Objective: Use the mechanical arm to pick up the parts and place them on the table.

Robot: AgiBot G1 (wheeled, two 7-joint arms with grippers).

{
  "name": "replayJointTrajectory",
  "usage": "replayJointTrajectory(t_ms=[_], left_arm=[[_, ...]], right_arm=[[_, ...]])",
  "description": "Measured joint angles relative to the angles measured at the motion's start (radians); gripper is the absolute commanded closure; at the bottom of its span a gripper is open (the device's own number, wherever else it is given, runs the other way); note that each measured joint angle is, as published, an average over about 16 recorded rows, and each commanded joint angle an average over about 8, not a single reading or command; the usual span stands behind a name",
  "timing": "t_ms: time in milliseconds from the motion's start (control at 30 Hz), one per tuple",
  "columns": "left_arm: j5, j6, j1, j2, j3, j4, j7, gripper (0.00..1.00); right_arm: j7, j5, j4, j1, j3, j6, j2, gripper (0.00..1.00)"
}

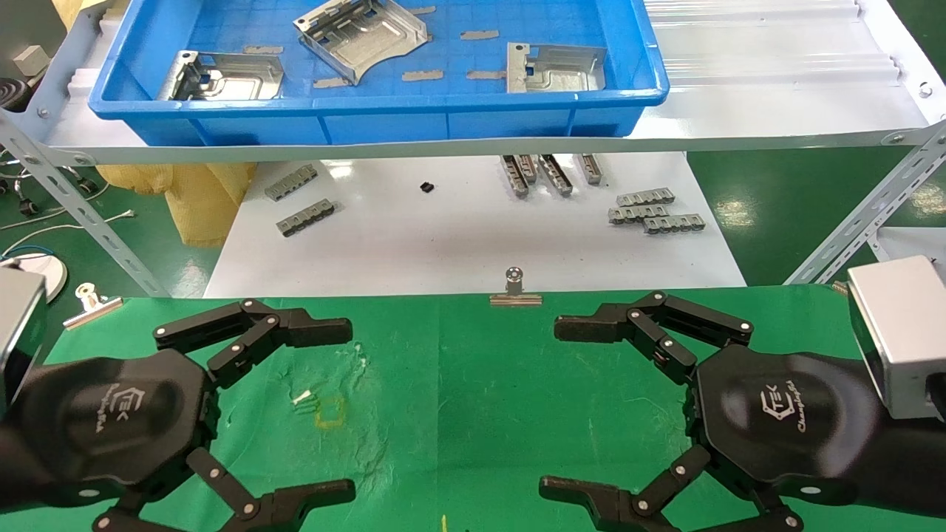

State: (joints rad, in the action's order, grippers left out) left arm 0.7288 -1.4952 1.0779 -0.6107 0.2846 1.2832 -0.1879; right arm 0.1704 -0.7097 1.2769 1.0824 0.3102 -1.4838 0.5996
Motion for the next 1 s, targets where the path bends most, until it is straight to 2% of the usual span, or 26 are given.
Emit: replayJointTrajectory(t_ms=[167, 433, 1000], left_arm=[[0.0, 0.0, 0.0, 0.0, 0.0, 0.0, 0.0, 0.0], [0.0, 0.0, 0.0, 0.0, 0.0, 0.0, 0.0, 0.0], [0.0, 0.0, 0.0, 0.0, 0.0, 0.0, 0.0, 0.0]], right_arm=[[0.0, 0.0, 0.0, 0.0, 0.0, 0.0, 0.0, 0.0], [0.0, 0.0, 0.0, 0.0, 0.0, 0.0, 0.0, 1.0], [0.0, 0.0, 0.0, 0.0, 0.0, 0.0, 0.0, 1.0]])
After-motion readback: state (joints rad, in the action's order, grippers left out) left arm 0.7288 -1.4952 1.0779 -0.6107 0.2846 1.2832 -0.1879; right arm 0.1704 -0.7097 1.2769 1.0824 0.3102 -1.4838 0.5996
